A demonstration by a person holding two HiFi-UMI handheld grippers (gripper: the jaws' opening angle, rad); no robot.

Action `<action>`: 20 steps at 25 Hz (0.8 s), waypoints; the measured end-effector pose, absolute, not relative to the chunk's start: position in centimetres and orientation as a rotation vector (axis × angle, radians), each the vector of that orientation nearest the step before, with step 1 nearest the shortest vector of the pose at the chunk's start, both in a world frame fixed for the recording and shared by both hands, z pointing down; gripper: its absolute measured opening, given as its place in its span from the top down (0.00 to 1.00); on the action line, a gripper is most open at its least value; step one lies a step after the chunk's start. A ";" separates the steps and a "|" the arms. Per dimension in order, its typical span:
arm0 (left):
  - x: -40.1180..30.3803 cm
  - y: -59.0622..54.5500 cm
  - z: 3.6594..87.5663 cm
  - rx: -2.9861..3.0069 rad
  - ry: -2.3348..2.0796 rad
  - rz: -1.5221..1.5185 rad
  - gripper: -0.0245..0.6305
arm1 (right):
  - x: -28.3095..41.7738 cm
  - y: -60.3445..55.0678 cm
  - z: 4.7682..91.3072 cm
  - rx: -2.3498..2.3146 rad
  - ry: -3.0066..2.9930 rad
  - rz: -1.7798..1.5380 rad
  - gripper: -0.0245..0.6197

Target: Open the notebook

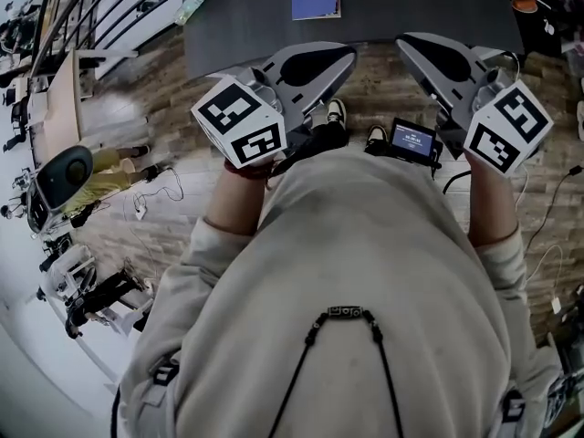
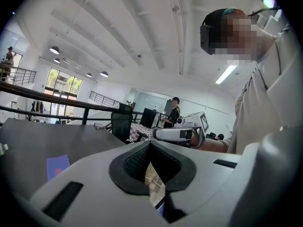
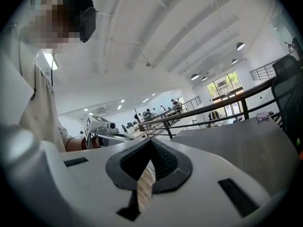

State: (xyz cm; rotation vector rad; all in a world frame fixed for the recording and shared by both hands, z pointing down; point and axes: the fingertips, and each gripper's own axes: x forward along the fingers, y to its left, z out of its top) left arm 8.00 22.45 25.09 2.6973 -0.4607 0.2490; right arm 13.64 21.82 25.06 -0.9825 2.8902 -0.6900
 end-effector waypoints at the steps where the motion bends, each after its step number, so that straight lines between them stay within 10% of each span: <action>1: 8.0 22.2 25.2 2.695 -0.458 0.245 0.95 | 13.5 21.7 25.2 -0.980 2.900 -0.689 0.94; 20: 7.4 14.0 23.0 2.762 -0.332 0.142 0.95 | 11.7 15.4 23.5 -1.093 2.903 -0.638 0.94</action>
